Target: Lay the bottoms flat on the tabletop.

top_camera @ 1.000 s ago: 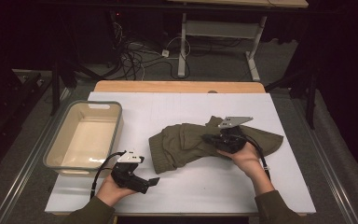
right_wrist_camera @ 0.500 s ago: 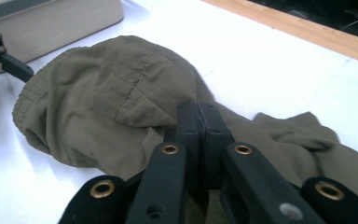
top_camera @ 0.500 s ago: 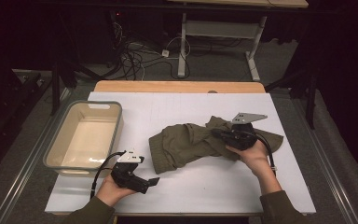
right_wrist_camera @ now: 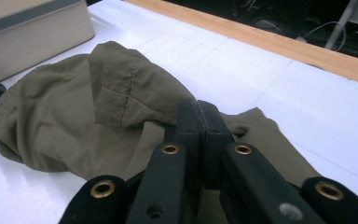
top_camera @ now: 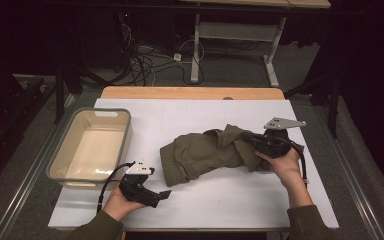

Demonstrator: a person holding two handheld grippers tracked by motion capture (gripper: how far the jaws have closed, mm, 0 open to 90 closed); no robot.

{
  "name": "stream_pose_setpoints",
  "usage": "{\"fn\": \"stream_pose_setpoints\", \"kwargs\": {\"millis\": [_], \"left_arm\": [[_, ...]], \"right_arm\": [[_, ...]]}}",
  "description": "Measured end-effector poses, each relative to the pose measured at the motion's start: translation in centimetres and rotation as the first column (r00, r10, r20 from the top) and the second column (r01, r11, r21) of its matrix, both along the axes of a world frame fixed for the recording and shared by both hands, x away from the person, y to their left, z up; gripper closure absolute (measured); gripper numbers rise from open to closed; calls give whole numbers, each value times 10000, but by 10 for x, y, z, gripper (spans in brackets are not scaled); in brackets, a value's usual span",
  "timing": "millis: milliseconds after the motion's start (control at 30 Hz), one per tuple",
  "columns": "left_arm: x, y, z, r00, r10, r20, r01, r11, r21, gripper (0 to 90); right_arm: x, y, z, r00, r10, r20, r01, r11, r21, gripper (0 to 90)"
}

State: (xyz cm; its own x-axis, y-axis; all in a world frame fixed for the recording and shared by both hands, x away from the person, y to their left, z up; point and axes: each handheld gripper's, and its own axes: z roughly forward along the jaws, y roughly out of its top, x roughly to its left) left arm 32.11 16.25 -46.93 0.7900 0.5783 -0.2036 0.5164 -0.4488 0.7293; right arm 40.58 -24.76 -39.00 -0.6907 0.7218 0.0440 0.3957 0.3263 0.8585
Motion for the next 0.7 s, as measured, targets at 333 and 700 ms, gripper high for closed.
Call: {"fn": "stream_pose_setpoints", "kwargs": {"millis": [333,700], "left_arm": [[0,0,0,10000,15,8,-15,10000,7,0],[0,0,0,10000,24,2,-24,10000,2,0]], "right_arm": [[0,-19,4,9982,-587,139,585,9982,122,895],[1,-42,4,9886,-1485,234,1481,9888,161,895]]}}
